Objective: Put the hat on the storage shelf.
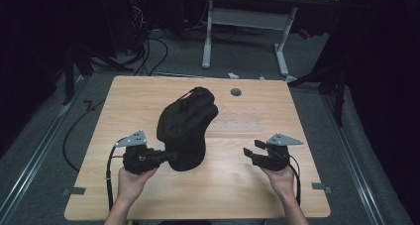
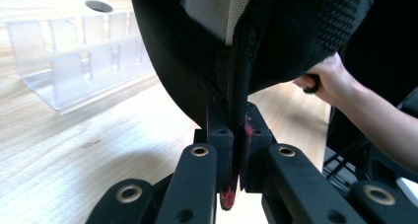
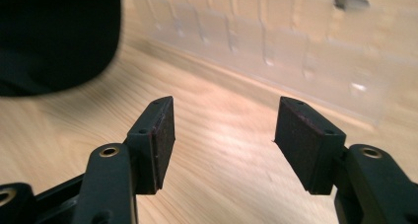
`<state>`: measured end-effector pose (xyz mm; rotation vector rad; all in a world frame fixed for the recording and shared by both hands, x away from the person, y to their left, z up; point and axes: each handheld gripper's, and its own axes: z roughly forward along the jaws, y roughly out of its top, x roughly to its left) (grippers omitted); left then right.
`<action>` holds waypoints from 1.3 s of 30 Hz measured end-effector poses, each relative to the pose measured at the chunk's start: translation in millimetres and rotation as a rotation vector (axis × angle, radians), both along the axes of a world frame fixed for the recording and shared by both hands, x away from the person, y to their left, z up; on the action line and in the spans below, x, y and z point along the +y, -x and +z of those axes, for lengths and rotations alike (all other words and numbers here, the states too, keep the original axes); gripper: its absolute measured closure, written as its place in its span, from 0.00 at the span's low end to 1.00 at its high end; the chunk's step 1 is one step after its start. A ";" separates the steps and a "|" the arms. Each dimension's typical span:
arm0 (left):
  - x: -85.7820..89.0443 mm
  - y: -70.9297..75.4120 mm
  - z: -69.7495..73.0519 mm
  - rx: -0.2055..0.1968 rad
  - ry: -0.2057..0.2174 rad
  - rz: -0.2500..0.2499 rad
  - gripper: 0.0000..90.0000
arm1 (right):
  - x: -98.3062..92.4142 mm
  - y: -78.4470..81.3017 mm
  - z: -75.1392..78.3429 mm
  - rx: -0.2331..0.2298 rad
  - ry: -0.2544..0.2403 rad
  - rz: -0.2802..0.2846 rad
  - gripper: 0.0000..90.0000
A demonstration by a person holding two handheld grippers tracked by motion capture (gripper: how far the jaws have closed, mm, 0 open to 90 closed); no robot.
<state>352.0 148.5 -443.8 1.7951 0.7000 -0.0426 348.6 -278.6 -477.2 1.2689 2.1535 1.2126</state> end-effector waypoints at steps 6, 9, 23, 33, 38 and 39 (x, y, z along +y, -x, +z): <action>4.9 0.7 0.2 -0.020 0.002 0.064 0.96 | -8.5 1.2 -19.3 0.043 0.024 -0.042 0.44; 7.2 0.3 0.9 -0.026 0.009 0.085 0.96 | -10.0 3.1 -27.8 0.051 0.048 -0.055 0.43; 11.9 -7.9 2.1 -0.056 0.020 0.202 0.96 | -12.7 3.5 -52.4 0.079 0.149 -0.124 0.40; 12.3 -16.4 5.6 -0.065 0.012 0.236 0.96 | -9.2 2.4 -53.7 0.079 0.186 -0.156 0.38; 11.6 -18.2 6.2 -0.067 0.019 0.251 0.95 | -9.1 2.4 -53.8 0.078 0.185 -0.157 0.38; 11.1 -18.6 6.7 -0.070 0.018 0.257 0.95 | -9.1 2.3 -53.8 0.078 0.186 -0.157 0.38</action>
